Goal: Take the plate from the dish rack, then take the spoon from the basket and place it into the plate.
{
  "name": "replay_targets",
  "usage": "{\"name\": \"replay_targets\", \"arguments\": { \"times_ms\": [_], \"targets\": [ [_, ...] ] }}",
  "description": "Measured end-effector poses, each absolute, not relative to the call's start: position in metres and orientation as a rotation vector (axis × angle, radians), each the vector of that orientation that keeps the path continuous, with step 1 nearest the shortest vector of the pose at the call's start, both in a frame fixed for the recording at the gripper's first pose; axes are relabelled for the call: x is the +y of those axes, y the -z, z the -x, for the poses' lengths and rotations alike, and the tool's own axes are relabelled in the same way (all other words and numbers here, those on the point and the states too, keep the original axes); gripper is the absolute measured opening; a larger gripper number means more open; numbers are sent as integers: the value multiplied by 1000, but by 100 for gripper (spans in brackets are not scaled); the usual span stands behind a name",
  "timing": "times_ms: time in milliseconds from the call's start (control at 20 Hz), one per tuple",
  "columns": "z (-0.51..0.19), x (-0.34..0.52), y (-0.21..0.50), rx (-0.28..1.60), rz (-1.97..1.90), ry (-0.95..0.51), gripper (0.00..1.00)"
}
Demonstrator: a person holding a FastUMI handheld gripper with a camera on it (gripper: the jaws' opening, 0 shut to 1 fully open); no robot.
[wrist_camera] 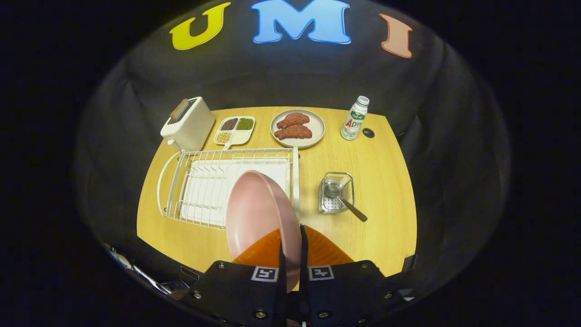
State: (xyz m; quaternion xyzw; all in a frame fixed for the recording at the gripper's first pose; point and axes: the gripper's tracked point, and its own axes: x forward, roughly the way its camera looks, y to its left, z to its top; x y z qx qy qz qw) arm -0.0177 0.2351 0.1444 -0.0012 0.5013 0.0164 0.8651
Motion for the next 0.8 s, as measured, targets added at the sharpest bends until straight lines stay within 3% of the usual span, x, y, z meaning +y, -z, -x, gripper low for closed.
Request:
{"name": "replay_targets", "arguments": {
  "times_ms": [800],
  "targets": [
    [97, 251, -19, 1194, -178, -122, 10]
  ]
}}
